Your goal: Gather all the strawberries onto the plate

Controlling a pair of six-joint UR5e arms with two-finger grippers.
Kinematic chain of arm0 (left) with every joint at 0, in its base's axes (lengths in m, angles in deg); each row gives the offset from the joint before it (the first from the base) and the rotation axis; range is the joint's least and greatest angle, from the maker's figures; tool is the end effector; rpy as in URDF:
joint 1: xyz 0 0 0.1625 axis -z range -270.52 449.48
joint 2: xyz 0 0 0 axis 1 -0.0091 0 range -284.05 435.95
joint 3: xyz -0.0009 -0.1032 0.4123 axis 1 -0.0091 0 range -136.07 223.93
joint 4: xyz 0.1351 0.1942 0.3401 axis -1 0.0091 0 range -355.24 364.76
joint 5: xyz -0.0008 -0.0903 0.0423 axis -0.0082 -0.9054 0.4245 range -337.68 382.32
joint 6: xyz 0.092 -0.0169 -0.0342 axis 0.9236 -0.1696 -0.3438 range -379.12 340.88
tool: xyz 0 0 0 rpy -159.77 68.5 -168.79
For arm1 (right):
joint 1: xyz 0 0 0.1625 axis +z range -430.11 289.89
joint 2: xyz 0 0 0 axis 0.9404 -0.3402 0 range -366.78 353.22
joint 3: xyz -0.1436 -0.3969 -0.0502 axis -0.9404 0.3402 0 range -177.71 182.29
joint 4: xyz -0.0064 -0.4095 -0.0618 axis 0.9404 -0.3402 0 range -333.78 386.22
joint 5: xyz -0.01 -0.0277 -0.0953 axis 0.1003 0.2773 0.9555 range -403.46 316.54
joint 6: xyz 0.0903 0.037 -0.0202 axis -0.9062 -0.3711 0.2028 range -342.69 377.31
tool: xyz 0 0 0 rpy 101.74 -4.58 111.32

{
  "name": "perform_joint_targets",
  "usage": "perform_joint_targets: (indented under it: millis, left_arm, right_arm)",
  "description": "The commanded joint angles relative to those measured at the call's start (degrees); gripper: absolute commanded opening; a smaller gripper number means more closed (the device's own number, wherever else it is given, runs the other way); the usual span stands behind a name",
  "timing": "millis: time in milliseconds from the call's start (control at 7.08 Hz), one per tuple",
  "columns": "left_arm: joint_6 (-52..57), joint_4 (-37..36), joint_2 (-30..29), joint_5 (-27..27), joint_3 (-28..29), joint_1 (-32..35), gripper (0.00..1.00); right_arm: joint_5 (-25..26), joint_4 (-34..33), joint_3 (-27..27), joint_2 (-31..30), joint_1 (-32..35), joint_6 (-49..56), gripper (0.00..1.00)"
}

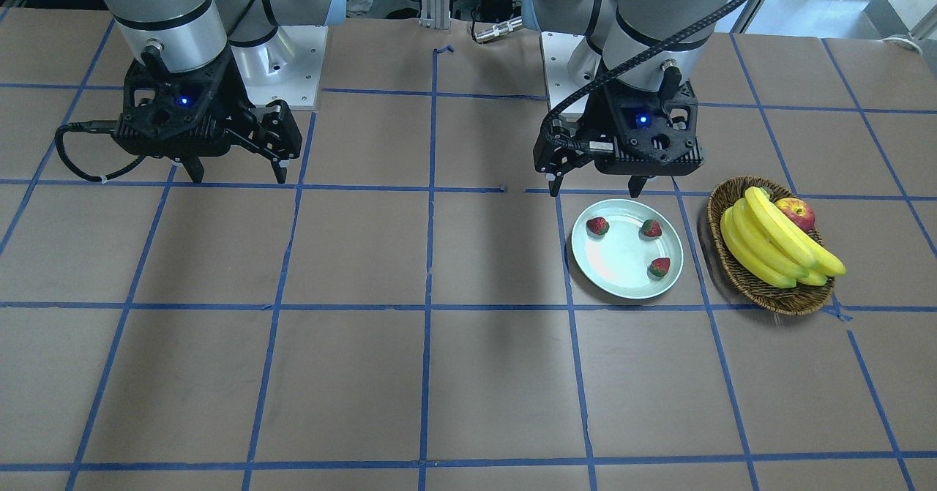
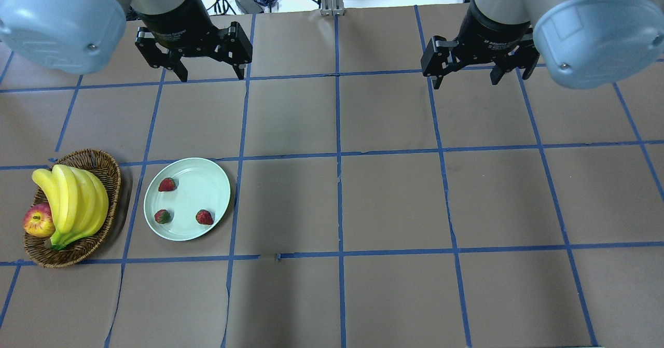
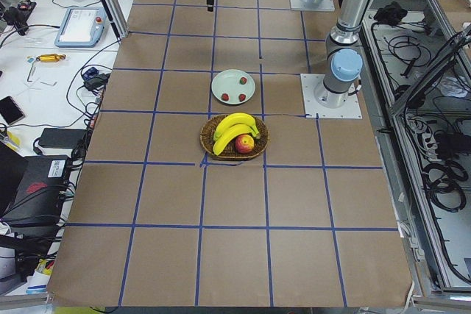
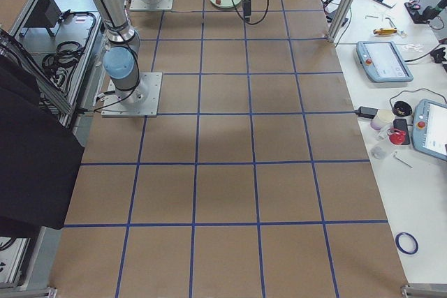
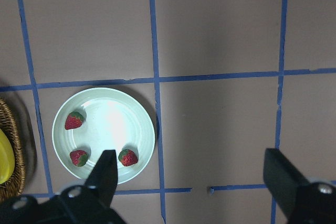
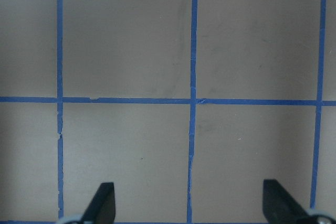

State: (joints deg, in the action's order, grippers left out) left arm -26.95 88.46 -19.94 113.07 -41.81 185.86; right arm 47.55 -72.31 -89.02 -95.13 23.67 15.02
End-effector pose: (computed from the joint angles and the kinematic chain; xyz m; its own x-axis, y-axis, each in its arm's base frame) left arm -0.1916 -0.5252 0.4830 -0.9997 -0.0259 -0.0018 -0.0257 0.9963 -0.0824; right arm 0.1651 -0.5030 0.4777 -0.9996 -0.0246 0.0136 -0.0258 0.9949 -0.0977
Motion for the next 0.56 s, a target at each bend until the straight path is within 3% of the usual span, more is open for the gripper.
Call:
perform_joint_targets:
  millis: [0, 424]
  left_arm:
    - [-2.6, -2.4, 0.3, 0.0, -3.2, 0.1, 1.00]
    - [-3.0, -2.4, 0.8, 0.1, -3.9, 0.4, 1.00]
  right_arm:
    - [-0.5, 0.4, 0.5, -0.2, 0.0, 0.0, 1.00]
    - [-0.3, 0.5, 0.4, -0.2, 0.1, 0.1, 1.00]
